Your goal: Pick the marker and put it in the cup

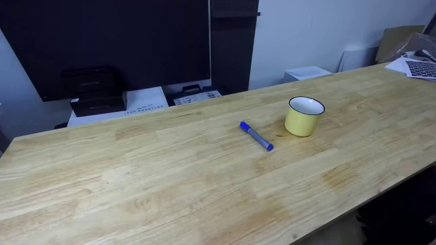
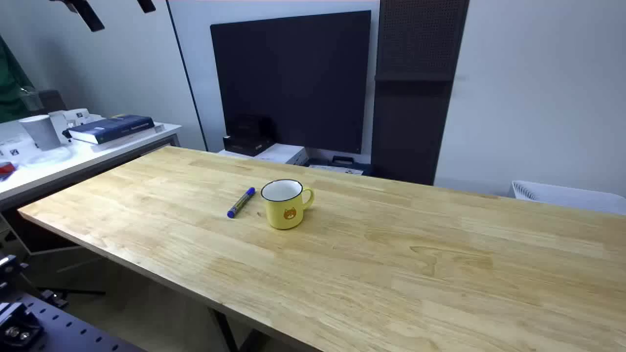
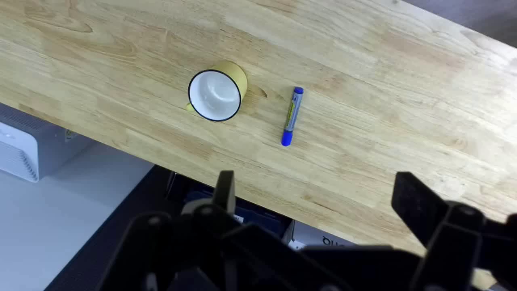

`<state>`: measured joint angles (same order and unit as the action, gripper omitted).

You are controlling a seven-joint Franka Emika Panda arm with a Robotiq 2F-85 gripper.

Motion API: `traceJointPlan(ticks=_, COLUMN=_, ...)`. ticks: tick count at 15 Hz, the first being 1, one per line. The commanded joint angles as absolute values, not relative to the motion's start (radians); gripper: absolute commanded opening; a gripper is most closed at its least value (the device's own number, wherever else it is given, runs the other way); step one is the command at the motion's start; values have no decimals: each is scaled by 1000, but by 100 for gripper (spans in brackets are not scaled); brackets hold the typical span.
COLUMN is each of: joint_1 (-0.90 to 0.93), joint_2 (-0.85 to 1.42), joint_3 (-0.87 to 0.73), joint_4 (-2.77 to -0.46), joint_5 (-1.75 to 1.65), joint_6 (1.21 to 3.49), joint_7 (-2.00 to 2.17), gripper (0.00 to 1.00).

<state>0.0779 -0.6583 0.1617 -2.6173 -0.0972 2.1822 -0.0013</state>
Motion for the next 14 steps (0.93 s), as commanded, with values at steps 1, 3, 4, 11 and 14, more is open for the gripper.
traceJointPlan(ticks=1, joint_1=90, joint_2=-657, joint_3=151, joint_4=-2615, joint_5=-106, joint_6=2178, joint_7=6, gripper=100)
traceJointPlan(ticks=3, joint_1=90, joint_2=-657, joint_3=151, joint_4=-2615, joint_5=-106, joint_6=2178, joint_7=6, gripper=100)
traceJointPlan(ticks=4, joint_1=90, joint_2=-657, joint_3=151, joint_4=-2615, joint_5=-106, joint_6=2178, joint_7=6, gripper=100)
traceJointPlan(ticks=11, joint_1=90, joint_2=-657, joint_3=151, joint_4=-2615, joint_5=-106, joint_6=2178, joint_7=6, gripper=100)
traceJointPlan(ticks=14, joint_1=58, joint_2=-627, joint_3=158, joint_4=-2623, joint_5=-130, joint_6=2230, joint_7=43, gripper=100)
